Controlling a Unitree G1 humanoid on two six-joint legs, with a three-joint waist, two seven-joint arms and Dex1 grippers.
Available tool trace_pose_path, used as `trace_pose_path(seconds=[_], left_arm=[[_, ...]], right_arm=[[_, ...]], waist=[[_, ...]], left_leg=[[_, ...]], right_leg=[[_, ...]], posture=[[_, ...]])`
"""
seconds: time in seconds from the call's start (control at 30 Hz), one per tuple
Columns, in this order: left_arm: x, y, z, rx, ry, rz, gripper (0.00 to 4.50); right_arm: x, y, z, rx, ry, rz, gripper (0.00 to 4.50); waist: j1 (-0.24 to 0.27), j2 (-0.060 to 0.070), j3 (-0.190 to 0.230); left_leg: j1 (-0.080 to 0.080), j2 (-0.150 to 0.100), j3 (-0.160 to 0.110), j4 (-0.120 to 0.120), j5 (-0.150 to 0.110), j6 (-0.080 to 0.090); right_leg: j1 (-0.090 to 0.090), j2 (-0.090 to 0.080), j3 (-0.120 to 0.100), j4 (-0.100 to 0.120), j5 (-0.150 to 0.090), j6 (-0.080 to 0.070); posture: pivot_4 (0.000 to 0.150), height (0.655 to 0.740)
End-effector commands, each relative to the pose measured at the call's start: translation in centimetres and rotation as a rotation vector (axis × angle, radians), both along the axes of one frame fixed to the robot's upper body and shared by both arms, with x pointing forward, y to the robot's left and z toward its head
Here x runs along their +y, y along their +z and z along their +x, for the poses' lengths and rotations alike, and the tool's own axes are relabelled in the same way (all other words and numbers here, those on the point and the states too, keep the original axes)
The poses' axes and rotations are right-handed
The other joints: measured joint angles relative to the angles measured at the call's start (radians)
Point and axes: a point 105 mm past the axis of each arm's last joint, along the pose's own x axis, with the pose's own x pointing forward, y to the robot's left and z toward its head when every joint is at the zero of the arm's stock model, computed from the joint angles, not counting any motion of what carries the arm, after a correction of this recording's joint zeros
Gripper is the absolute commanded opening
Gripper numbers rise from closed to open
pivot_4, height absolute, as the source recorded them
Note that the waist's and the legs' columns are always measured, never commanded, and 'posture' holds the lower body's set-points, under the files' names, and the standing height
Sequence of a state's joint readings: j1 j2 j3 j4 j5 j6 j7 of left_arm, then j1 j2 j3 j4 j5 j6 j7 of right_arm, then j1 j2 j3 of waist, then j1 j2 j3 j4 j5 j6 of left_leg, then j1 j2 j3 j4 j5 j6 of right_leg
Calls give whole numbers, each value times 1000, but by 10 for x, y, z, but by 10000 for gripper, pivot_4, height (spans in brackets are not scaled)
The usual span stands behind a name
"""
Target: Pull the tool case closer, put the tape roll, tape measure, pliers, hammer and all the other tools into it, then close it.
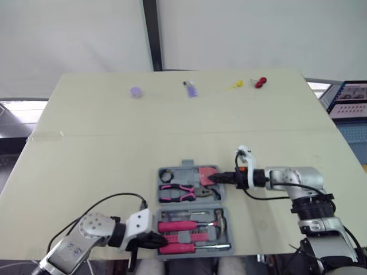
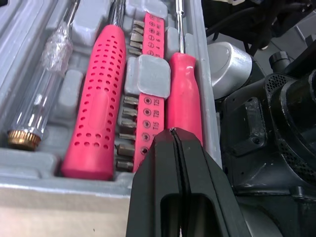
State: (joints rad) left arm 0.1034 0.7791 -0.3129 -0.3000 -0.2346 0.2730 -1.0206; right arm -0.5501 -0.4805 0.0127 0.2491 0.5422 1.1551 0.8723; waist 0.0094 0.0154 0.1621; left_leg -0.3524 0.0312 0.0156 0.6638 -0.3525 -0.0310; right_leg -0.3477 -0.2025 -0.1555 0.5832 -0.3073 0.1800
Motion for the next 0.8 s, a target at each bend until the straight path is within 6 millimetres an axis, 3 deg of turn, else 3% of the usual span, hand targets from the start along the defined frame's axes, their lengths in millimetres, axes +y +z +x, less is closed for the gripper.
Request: trace_pose_path(seconds=[0.03, 0.27, 0.8], left_arm=[[18, -22, 4, 18, 50, 114, 0], [25, -23, 3, 15, 37, 131, 0], [26, -26, -11, 39, 176, 59, 0]], right_arm=[[11, -3, -6, 10, 37, 67, 44595], [15, -7, -14, -12, 97, 123, 44595], [12, 29, -20, -100, 222, 330, 44595]], waist=[[-8, 0, 0], [-15, 1, 0], [-15, 1, 0]], left_leg=[[0, 0, 0, 0, 0, 0], [0, 1, 0, -1, 0, 0], [-1, 1, 3, -2, 0, 0]], right_leg=[[0, 0, 0, 0, 0, 0], [-2, 0, 0, 2, 0, -1], [-6, 0, 0, 3, 0, -1]], posture=[[1500, 7400], [1500, 7400], [1500, 7400]])
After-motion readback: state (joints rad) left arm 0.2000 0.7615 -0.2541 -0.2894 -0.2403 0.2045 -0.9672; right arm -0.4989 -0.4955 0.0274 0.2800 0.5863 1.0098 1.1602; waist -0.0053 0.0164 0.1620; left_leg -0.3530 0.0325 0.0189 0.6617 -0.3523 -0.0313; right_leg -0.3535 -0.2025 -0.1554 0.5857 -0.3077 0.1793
